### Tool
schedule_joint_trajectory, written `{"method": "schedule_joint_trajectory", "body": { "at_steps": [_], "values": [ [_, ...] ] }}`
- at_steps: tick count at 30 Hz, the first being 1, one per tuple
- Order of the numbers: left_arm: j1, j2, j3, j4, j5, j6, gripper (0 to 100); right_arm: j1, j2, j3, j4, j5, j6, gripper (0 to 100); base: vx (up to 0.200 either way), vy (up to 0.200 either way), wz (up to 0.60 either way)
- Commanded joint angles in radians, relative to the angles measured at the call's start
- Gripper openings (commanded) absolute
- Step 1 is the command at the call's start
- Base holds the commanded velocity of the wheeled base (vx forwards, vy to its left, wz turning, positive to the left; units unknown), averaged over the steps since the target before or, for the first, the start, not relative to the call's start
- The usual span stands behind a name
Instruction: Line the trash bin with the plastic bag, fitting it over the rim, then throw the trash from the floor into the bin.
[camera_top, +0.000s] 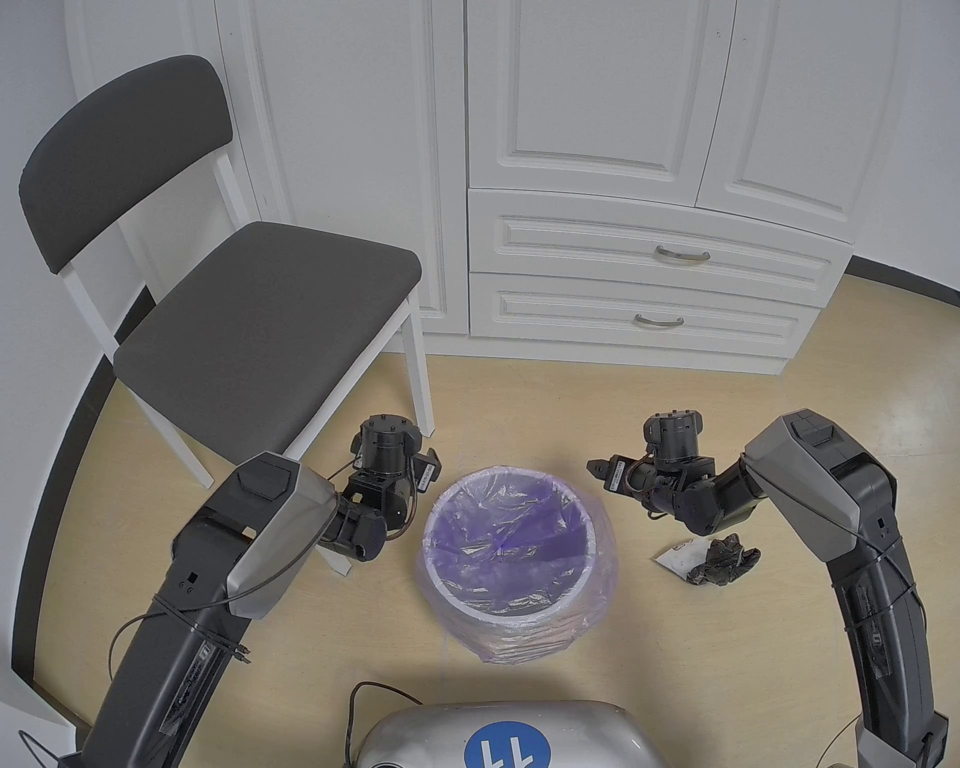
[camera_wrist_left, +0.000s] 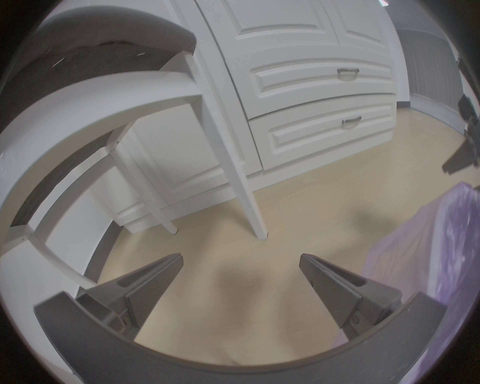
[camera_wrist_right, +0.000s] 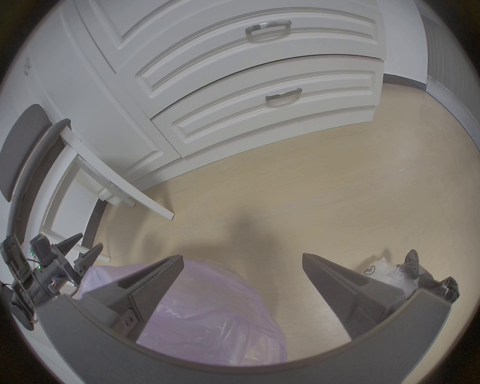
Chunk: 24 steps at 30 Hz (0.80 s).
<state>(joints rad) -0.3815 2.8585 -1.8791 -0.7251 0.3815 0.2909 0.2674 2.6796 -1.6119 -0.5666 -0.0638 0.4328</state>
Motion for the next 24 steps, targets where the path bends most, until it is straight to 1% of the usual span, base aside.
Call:
{"method": "schedule_joint_trajectory", "body": {
  "at_steps": [1, 4, 6, 7, 8, 10, 12, 13, 14, 15, 16, 18, 19, 20, 21, 24],
  "values": [
    [-0.002, -0.159, 0.245, -0.048, 0.066, 0.031, 100, -0.028, -0.058, 0.024, 0.017, -0.01, -0.042, 100, 0.0, 0.0, 0.0],
    [-0.014, -0.232, 0.388, -0.132, 0.07, 0.056, 100, -0.053, -0.119, 0.106, 0.024, -0.01, -0.137, 100, 0.0, 0.0, 0.0],
    [-0.019, -0.266, 0.457, -0.181, 0.07, 0.079, 100, -0.062, -0.162, 0.152, 0.024, -0.01, -0.169, 100, 0.0, 0.0, 0.0],
    [-0.019, -0.266, 0.457, -0.181, 0.07, 0.079, 100, -0.062, -0.162, 0.152, 0.024, -0.01, -0.169, 100, 0.0, 0.0, 0.0],
    [-0.03, -0.294, 0.519, -0.229, 0.07, 0.096, 100, -0.062, -0.202, 0.196, 0.024, -0.01, -0.19, 100, 0.0, 0.0, 0.0],
    [-0.04, -0.323, 0.571, -0.274, 0.071, 0.103, 100, -0.059, -0.237, 0.239, 0.024, -0.011, -0.223, 100, 0.0, 0.0, 0.0],
    [-0.051, -0.352, 0.609, -0.295, 0.071, 0.105, 100, -0.057, -0.262, 0.271, 0.02, -0.013, -0.256, 100, 0.0, 0.0, 0.0],
    [-0.063, -0.392, 0.664, -0.31, 0.074, 0.105, 100, -0.059, -0.3, 0.314, 0.02, -0.021, -0.301, 100, 0.0, 0.0, 0.0],
    [-0.063, -0.392, 0.664, -0.31, 0.074, 0.105, 100, -0.059, -0.3, 0.314, 0.02, -0.021, -0.301, 100, 0.0, 0.0, 0.0],
    [-0.085, -0.447, 0.735, -0.326, 0.074, 0.096, 100, -0.06, -0.353, 0.382, 0.013, -0.045, -0.351, 100, 0.0, 0.0, 0.0],
    [-0.085, -0.447, 0.735, -0.326, 0.074, 0.096, 100, -0.06, -0.353, 0.382, 0.013, -0.045, -0.351, 100, 0.0, 0.0, 0.0],
    [-0.119, -0.525, 0.822, -0.335, 0.071, 0.063, 100, -0.056, -0.431, 0.477, 0.01, -0.088, -0.397, 100, 0.0, 0.0, 0.0],
    [-0.119, -0.525, 0.822, -0.335, 0.071, 0.063, 100, -0.056, -0.431, 0.477, 0.01, -0.088, -0.397, 100, 0.0, 0.0, 0.0],
    [-0.152, -0.579, 0.876, -0.33, 0.071, 0.007, 100, -0.047, -0.494, 0.558, 0.01, -0.094, -0.401, 100, 0.0, 0.0, 0.0],
    [-0.152, -0.579, 0.876, -0.33, 0.071, 0.007, 100, -0.047, -0.494, 0.558, 0.01, -0.094, -0.401, 100, 0.0, 0.0, 0.0],
    [-0.201, -0.666, 0.968, -0.336, 0.07, -0.053, 100, -0.045, -0.572, 0.685, -0.003, -0.093, -0.393, 100, 0.0, 0.0, 0.0]
  ]
}}
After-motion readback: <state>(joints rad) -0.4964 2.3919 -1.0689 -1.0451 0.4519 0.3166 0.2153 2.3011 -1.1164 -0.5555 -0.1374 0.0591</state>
